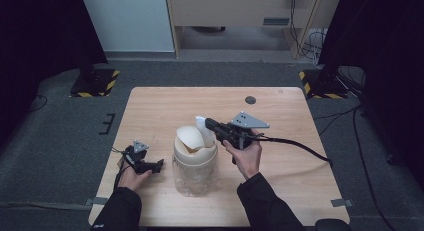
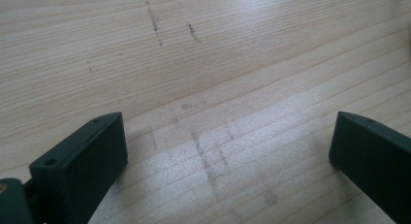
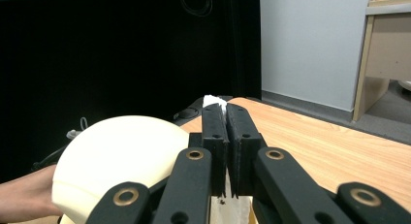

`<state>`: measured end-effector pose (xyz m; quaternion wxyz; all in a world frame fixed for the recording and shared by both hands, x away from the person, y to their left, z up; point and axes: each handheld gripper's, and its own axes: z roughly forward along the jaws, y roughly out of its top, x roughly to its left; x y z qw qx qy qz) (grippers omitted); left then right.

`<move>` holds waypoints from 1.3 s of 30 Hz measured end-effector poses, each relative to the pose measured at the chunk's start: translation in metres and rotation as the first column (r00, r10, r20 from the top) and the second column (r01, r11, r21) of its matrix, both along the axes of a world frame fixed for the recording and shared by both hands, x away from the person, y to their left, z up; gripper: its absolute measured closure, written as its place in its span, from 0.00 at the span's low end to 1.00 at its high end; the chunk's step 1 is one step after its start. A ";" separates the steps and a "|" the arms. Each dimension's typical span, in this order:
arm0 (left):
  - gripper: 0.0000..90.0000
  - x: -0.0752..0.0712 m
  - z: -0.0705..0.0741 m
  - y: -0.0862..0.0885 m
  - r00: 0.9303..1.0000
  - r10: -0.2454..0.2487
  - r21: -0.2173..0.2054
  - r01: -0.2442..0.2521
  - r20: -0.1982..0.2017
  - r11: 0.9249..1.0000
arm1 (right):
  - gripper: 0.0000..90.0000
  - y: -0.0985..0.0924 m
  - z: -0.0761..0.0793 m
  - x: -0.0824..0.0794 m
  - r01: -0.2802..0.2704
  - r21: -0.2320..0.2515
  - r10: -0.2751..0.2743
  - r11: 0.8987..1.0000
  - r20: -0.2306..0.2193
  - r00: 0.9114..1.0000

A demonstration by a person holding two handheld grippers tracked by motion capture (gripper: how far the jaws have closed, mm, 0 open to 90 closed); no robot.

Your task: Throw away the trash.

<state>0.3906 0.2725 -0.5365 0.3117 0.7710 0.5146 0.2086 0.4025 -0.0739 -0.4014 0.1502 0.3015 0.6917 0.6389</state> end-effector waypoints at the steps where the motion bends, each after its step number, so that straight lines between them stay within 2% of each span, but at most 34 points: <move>1: 0.00 0.000 0.000 0.000 1.000 0.000 0.000 0.000 0.000 1.000 | 0.97 0.000 0.000 0.000 0.000 0.000 0.000 1.000 0.000 1.000; 5: 0.00 0.000 0.000 0.000 1.000 0.000 0.000 0.000 0.000 1.000 | 0.93 0.002 -0.003 0.001 -0.009 -0.021 0.008 1.000 -0.024 1.000; 8: 0.00 0.000 0.000 0.000 1.000 0.000 0.000 0.000 0.000 1.000 | 0.84 0.002 -0.004 0.002 -0.003 -0.011 0.003 1.000 -0.025 1.000; 10: 0.00 0.000 0.000 0.000 1.000 0.000 0.000 0.000 0.000 1.000 | 0.82 0.001 -0.003 0.002 -0.003 -0.012 0.002 1.000 -0.025 1.000; 13: 0.00 0.000 0.000 0.000 1.000 0.000 0.000 0.000 0.000 1.000 | 0.78 -0.003 0.000 0.005 0.017 -0.004 -0.017 1.000 -0.017 1.000; 16: 0.00 0.000 0.000 0.000 1.000 0.000 0.000 0.000 0.000 1.000 | 0.69 -0.011 0.003 0.010 0.045 -0.007 -0.045 0.999 -0.017 0.999; 17: 0.00 0.000 0.000 0.000 1.000 0.000 0.000 0.000 0.000 1.000 | 0.67 -0.015 0.003 0.011 0.051 -0.015 -0.052 0.999 -0.020 0.998; 18: 0.00 0.000 0.000 0.000 1.000 0.000 0.000 0.000 0.000 1.000 | 0.59 -0.021 0.004 0.014 0.070 -0.044 -0.071 0.997 -0.020 0.997; 19: 0.00 0.000 0.000 0.000 1.000 0.000 0.000 0.000 0.000 1.000 | 0.59 -0.021 0.004 0.014 0.070 -0.044 -0.071 0.997 -0.020 0.997; 20: 0.00 0.000 0.000 0.000 1.000 0.000 0.000 0.000 0.000 1.000 | 0.51 -0.029 0.004 0.018 0.091 -0.072 -0.094 0.993 -0.031 0.995; 21: 0.00 0.000 0.000 0.000 1.000 0.000 0.000 0.000 0.000 1.000 | 0.51 -0.029 0.004 0.018 0.091 -0.072 -0.094 0.993 -0.031 0.995; 23: 0.00 0.000 0.000 0.000 1.000 0.000 0.000 0.000 0.000 1.000 | 0.47 -0.040 0.001 0.022 0.105 -0.106 -0.111 0.989 -0.049 0.993; 26: 0.00 0.000 0.000 0.000 1.000 0.000 0.000 0.000 0.000 1.000 | 0.43 -0.057 -0.006 0.026 0.119 -0.157 -0.132 0.980 -0.079 0.988; 27: 0.00 0.000 0.000 0.000 1.000 0.000 0.000 0.000 0.000 1.000 | 0.39 -0.071 -0.012 0.028 0.123 -0.188 -0.143 0.974 -0.098 0.985; 28: 0.00 0.000 0.000 0.000 1.000 0.000 0.000 0.000 0.000 1.000 | 0.39 -0.071 -0.012 0.028 0.123 -0.188 -0.143 0.974 -0.098 0.985; 31: 0.00 0.000 0.000 0.000 1.000 0.000 0.000 0.000 0.000 1.000 | 0.35 -0.092 -0.025 0.029 0.122 -0.234 -0.157 0.965 -0.134 0.978; 35: 0.00 0.000 0.000 0.000 1.000 0.000 0.000 0.000 0.000 1.000 | 0.32 -0.121 -0.046 0.025 0.131 -0.255 -0.180 0.958 -0.179 0.967; 36: 0.00 0.000 0.000 0.000 1.000 0.000 -0.001 0.000 0.001 1.000 | 0.29 -0.135 -0.057 0.023 0.138 -0.261 -0.193 0.956 -0.199 0.961; 37: 0.00 0.000 0.000 0.000 1.000 0.000 0.000 0.000 0.000 1.000 | 0.29 -0.135 -0.057 0.023 0.138 -0.261 -0.193 0.956 -0.199 0.961; 39: 0.00 0.000 0.000 0.000 1.000 0.000 -0.001 0.000 0.000 1.000 | 0.27 -0.150 -0.070 0.021 0.132 -0.287 -0.200 0.949 -0.222 0.954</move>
